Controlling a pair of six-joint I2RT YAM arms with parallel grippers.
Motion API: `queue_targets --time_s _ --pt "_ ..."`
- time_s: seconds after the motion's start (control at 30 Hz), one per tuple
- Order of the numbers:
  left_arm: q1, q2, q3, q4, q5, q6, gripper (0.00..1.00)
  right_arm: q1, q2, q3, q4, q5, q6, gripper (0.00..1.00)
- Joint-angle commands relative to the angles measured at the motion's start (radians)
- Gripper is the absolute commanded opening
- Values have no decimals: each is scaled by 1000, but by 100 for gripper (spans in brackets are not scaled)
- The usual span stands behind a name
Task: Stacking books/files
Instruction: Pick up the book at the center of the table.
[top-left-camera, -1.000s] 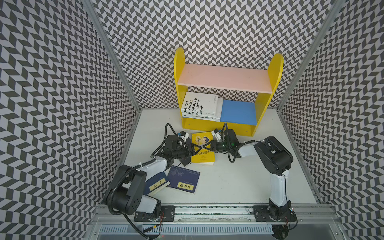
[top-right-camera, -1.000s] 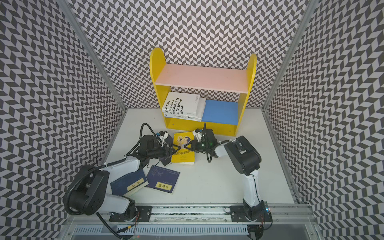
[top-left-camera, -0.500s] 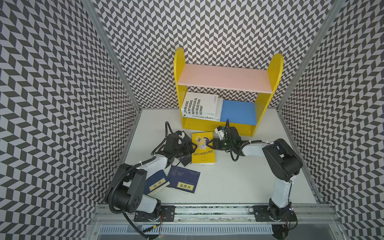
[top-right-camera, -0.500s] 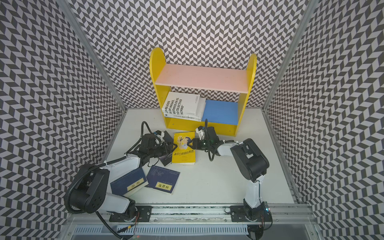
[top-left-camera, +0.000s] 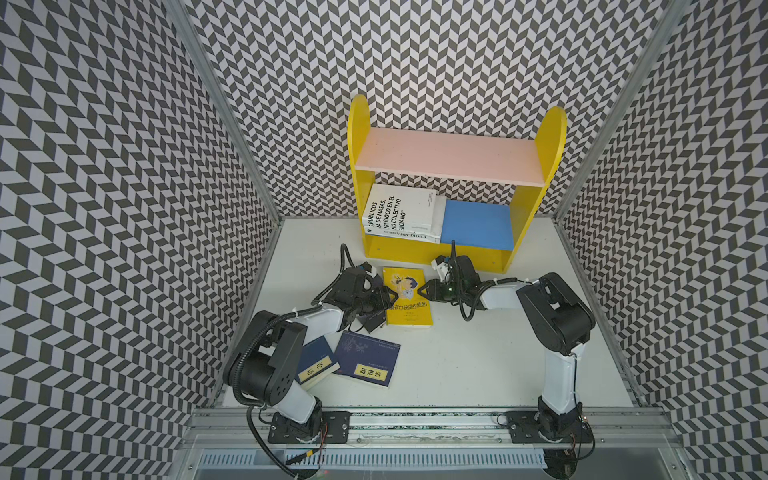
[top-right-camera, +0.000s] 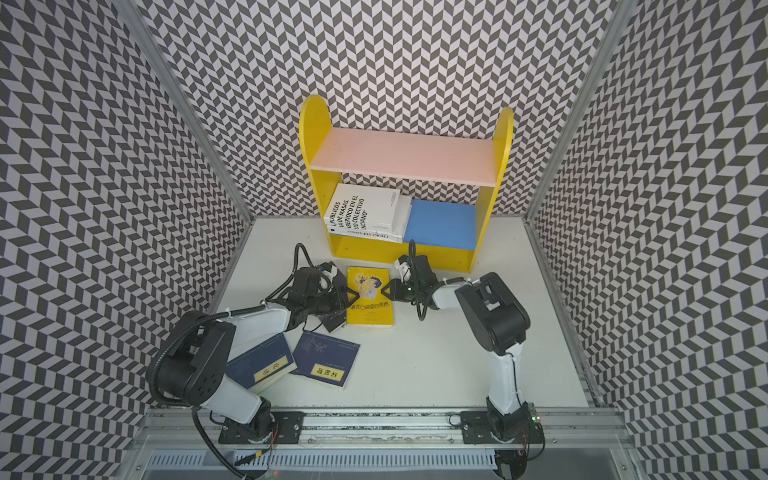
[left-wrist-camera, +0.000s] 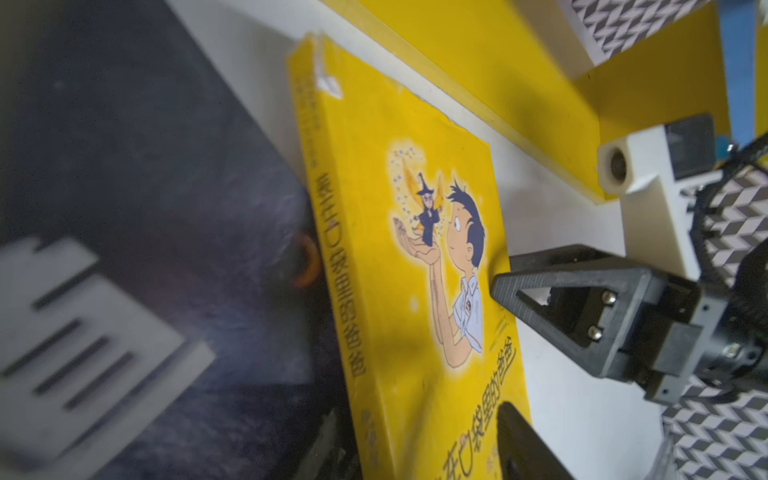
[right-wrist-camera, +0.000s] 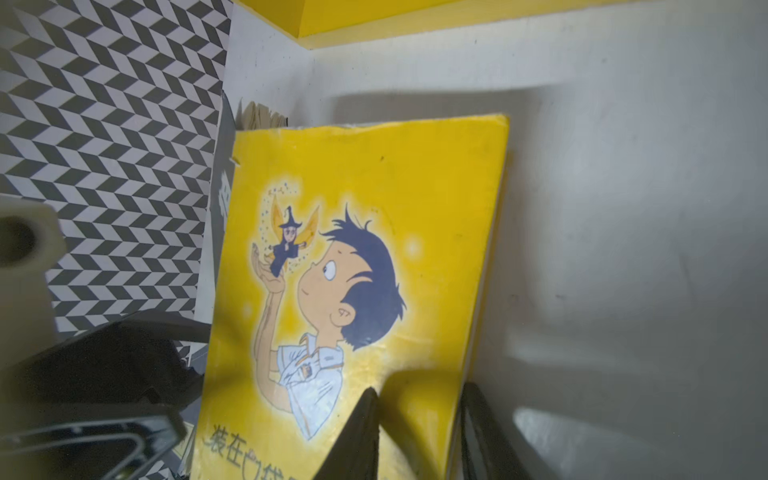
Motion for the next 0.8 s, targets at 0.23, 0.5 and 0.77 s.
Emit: queue_targets --time_s 0.23,0.5,0.77 --pt "-6 27 15 43 43 -6 29 27 39 12 47 -58 -9 29" --pt "-15 -63 6 -12 28 -4 0 -9 -81 -58 173 -137 4 38" --pt "-12 -326 25 -133 84 61 0 -50 -428 -175 279 13 -16 74"
